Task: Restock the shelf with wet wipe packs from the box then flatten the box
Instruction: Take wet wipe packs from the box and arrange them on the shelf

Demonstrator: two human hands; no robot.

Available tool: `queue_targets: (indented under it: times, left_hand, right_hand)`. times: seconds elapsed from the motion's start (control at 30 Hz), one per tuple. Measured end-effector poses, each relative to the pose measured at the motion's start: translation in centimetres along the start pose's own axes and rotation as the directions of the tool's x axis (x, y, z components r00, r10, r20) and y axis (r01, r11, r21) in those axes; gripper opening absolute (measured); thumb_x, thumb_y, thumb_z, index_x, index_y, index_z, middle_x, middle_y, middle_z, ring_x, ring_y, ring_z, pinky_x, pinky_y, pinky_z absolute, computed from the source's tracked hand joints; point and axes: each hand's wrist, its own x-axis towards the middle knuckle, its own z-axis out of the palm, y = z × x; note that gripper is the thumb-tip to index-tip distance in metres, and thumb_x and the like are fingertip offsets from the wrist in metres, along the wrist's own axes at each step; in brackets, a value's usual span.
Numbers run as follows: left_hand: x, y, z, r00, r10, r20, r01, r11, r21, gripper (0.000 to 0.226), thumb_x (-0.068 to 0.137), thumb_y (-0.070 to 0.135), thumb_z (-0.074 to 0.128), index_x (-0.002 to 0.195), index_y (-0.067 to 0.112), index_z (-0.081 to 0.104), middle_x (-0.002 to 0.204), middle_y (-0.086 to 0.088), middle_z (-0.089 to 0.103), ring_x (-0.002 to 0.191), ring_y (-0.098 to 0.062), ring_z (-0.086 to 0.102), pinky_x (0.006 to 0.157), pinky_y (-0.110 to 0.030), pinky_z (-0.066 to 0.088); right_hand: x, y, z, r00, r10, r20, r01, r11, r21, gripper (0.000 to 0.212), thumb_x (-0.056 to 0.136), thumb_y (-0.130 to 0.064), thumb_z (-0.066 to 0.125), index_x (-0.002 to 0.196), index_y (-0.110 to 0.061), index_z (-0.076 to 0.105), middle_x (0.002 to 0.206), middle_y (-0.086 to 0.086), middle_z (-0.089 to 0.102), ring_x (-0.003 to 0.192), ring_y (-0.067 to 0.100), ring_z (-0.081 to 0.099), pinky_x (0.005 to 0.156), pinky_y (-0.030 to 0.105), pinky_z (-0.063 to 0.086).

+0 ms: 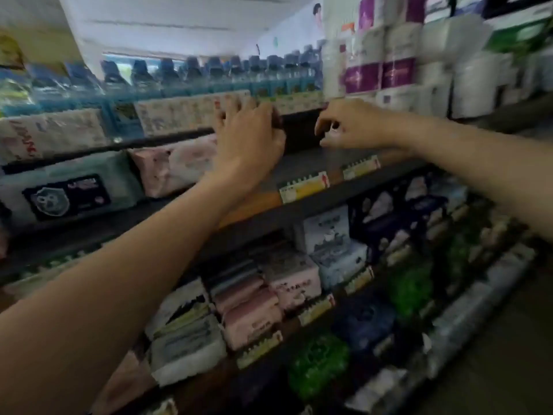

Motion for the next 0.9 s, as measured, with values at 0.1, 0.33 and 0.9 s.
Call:
queue_targets:
  times: [0.1,0.33,0.9]
  left_hand:
    - [-5.4,8.3,4.2,0.945,0.317,0.077,-0.302,0.941,-0.154,0.028,0.086,0.021,0.046,0.112,0.015,0.055,0.122,-0.008,0.052,0.119,-0.03,0.041,0.097,-0.042,0.029]
    - [-23.1,29.1,11.0,0.548,0.729,0.41,-0.538,0.682,-0.496,0.029,0.088,0.026,0.045,0.114,0.015,0.053,0.12,-0.009,0.053,0.114,-0.029,0.049,0.097,-0.042,0.032]
    - [-49.8,60.9,12.0,-0.048,0.847,0.529,-0.631,0.385,-0.673,0.031,0.089,0.021,0.042,0.117,0.011,0.051,0.119,-0.01,0.056,0.11,-0.03,0.055,0.097,-0.04,0.033]
  right_hand:
    - [-11.4,2.9,0.7,0.974,0.228,0.0,-0.228,0.973,0.033,0.028,0.089,-0.023,0.056,0.113,-0.008,0.061,0.108,0.011,0.063,0.099,0.024,0.057,0.071,0.023,0.034]
    - [-46.6,5.4,3.0,0.53,0.74,0.415,-0.77,0.625,-0.131,0.032,0.089,-0.022,0.057,0.118,-0.007,0.057,0.112,0.01,0.063,0.1,0.023,0.059,0.08,0.025,0.041]
    - [-92.7,3.2,7.7,-0.004,0.883,0.469,-0.977,0.096,-0.189,0.048,0.082,-0.019,0.063,0.126,-0.009,0.045,0.127,0.012,0.043,0.117,0.033,0.046,0.091,0.04,0.044]
